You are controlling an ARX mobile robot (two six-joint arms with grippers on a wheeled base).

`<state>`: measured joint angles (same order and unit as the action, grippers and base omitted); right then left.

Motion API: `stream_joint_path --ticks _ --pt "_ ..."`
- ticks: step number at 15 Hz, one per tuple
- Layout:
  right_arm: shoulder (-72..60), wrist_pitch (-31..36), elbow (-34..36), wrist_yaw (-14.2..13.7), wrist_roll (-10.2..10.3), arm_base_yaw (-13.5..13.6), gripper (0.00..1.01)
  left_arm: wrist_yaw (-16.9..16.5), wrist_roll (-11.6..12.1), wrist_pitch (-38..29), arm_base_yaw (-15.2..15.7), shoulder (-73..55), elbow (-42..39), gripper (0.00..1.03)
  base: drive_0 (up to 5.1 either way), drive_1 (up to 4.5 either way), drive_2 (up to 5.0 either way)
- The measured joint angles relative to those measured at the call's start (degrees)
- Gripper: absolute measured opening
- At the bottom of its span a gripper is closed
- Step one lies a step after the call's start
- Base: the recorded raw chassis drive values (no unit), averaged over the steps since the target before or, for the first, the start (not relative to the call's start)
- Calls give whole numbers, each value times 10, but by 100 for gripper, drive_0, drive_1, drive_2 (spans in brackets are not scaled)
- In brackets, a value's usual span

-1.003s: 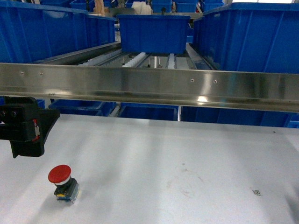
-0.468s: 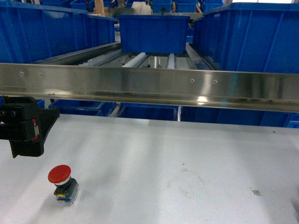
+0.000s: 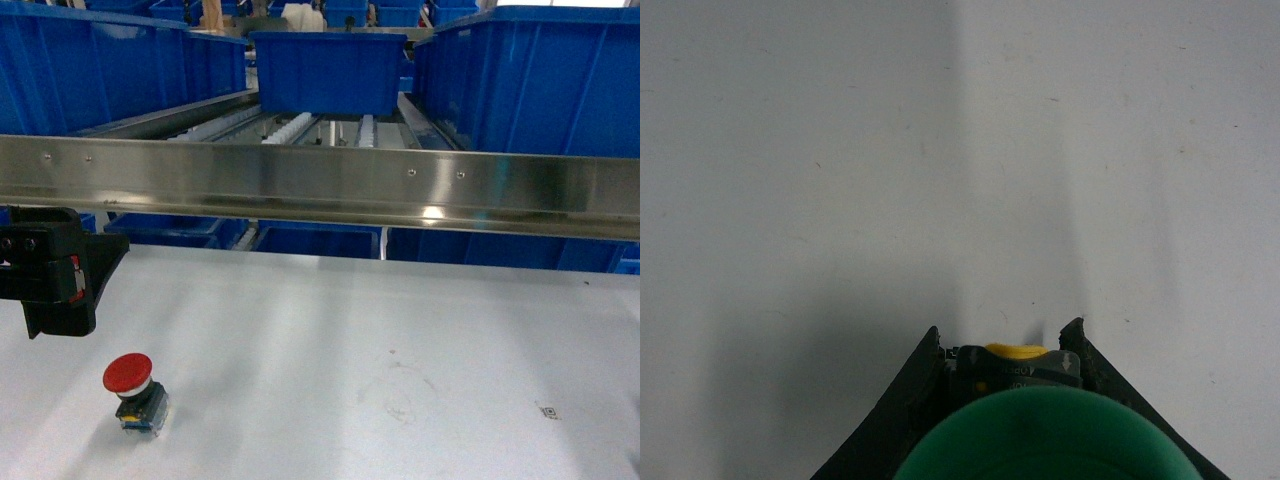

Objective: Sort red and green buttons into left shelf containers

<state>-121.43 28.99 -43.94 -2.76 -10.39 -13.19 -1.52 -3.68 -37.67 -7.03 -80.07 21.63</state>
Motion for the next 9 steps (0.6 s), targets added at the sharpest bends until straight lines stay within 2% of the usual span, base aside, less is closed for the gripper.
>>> stream_joint_path --ticks 5,6,7,8,9 --pt "12 20 21 21 11 0 29 0 0 0 0 0 0 98 0 0 0" --pt "120 73 83 78 64 4 29 0 0 0 0 0 0 98 0 0 0" --pt "201 105 107 100 95 5 29 0 0 0 0 0 0 98 0 0 0" --pt "302 101 131 128 139 4 29 0 0 0 0 0 0 98 0 0 0" --pt "400 96 170 142 178 2 29 0 0 0 0 0 0 98 0 0 0"
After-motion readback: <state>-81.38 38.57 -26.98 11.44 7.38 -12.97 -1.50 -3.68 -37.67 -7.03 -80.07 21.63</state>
